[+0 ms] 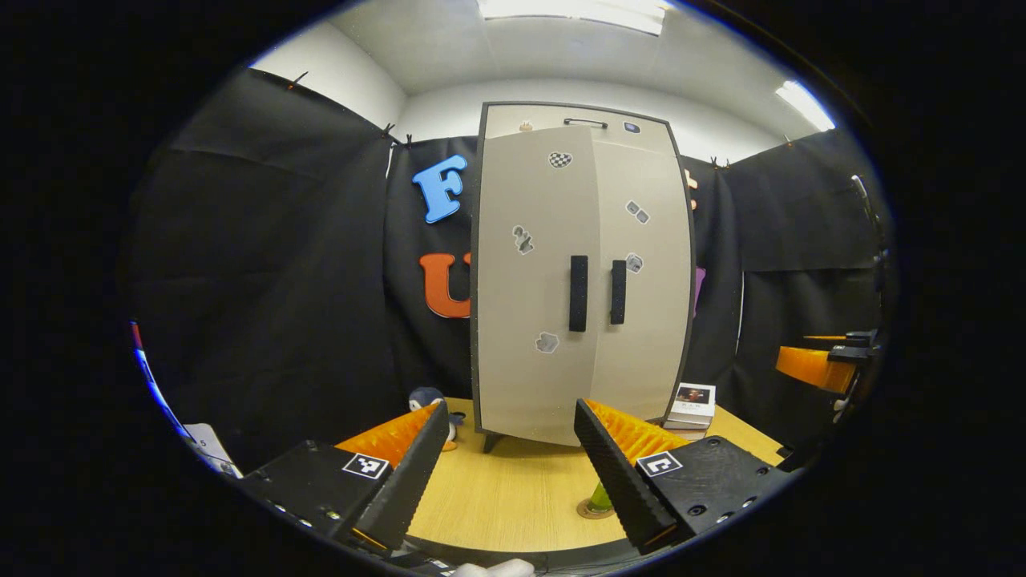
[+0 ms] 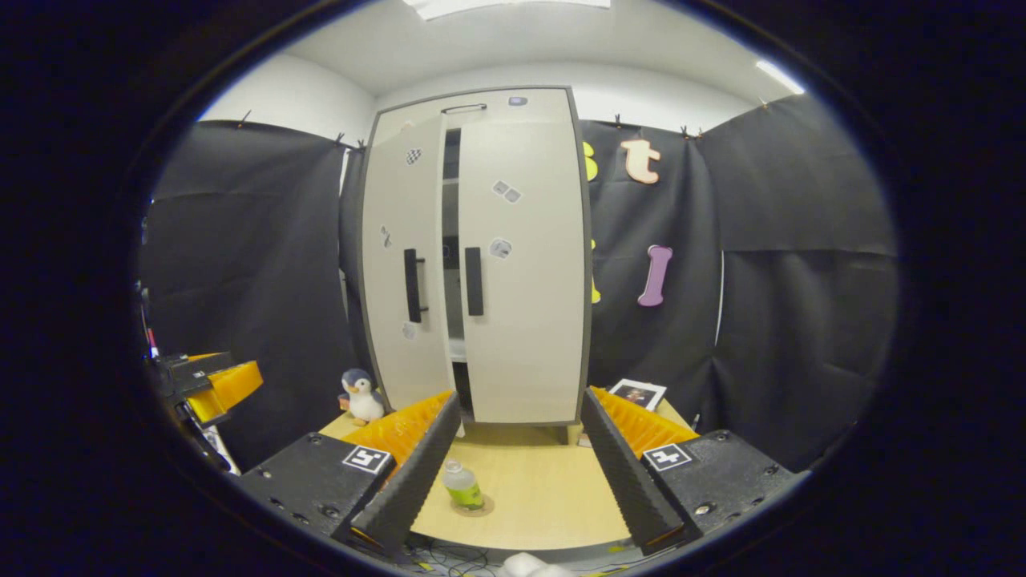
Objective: Grasp the bottle in the cabinet with the left hand and place it on the coaster, then close the right door with the right hand and the left door with the left hand.
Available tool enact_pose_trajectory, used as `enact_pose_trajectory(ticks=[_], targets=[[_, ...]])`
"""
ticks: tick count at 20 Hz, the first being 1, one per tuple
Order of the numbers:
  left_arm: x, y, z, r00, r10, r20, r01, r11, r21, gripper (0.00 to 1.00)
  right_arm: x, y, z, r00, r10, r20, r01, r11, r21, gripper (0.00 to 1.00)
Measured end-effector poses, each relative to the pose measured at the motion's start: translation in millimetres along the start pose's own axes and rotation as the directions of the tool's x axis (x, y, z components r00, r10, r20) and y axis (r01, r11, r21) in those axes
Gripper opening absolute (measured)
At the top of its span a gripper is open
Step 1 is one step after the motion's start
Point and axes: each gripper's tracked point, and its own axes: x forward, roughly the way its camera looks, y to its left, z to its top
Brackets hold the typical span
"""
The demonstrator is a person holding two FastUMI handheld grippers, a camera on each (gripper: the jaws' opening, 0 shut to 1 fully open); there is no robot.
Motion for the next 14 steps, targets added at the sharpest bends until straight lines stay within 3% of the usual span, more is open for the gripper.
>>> enact_pose_trajectory(ticks=[14], targets=[[-9, 0, 9, 1.000, -0.002, 0.022, 0.002, 1.000, 0.015, 0.96, -10, 14, 3, 1.000, 0.020, 0.023, -0.019, 0.999, -0.030, 0.99]])
